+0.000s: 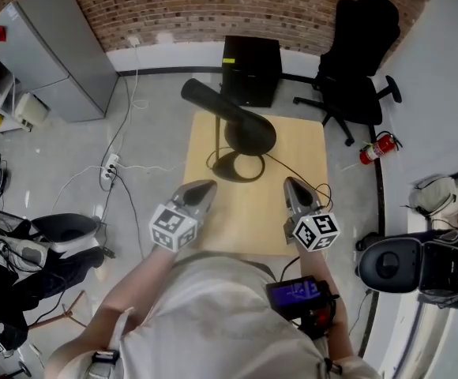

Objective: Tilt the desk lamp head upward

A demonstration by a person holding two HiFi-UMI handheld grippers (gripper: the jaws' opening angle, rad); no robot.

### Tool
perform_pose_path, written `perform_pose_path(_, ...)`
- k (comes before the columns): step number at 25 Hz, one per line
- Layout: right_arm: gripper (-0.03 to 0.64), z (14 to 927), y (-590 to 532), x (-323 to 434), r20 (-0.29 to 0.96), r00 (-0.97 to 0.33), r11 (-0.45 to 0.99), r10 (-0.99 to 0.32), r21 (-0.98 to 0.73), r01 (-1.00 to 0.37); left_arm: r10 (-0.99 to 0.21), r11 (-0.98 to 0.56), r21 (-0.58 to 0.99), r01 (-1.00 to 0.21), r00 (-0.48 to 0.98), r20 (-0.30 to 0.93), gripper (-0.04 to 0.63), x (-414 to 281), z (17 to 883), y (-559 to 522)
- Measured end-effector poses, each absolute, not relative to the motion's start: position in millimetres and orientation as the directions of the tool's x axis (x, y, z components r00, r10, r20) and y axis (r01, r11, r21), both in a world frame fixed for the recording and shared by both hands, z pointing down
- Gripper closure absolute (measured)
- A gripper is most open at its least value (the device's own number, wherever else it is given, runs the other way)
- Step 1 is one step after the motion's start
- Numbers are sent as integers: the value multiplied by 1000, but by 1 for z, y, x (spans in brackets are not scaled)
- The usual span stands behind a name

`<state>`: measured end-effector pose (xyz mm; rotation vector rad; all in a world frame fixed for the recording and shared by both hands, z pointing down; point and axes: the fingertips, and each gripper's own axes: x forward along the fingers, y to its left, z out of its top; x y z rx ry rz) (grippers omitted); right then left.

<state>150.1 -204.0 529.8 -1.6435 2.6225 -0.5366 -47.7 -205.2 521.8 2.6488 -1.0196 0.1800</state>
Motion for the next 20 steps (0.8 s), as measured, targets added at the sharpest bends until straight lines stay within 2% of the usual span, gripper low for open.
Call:
perform_pose_path(11, 606, 512, -225, 147, 191, -362, 316, -912, -233, -920, -644, -729, 158, -666, 745, 173, 594, -76, 488, -238)
perform_pose_path(20, 606, 512, -236, 154, 182, -385, 334, -905, -257, -907, -671, -706, 176, -686, 728, 142, 594, -73, 468, -247)
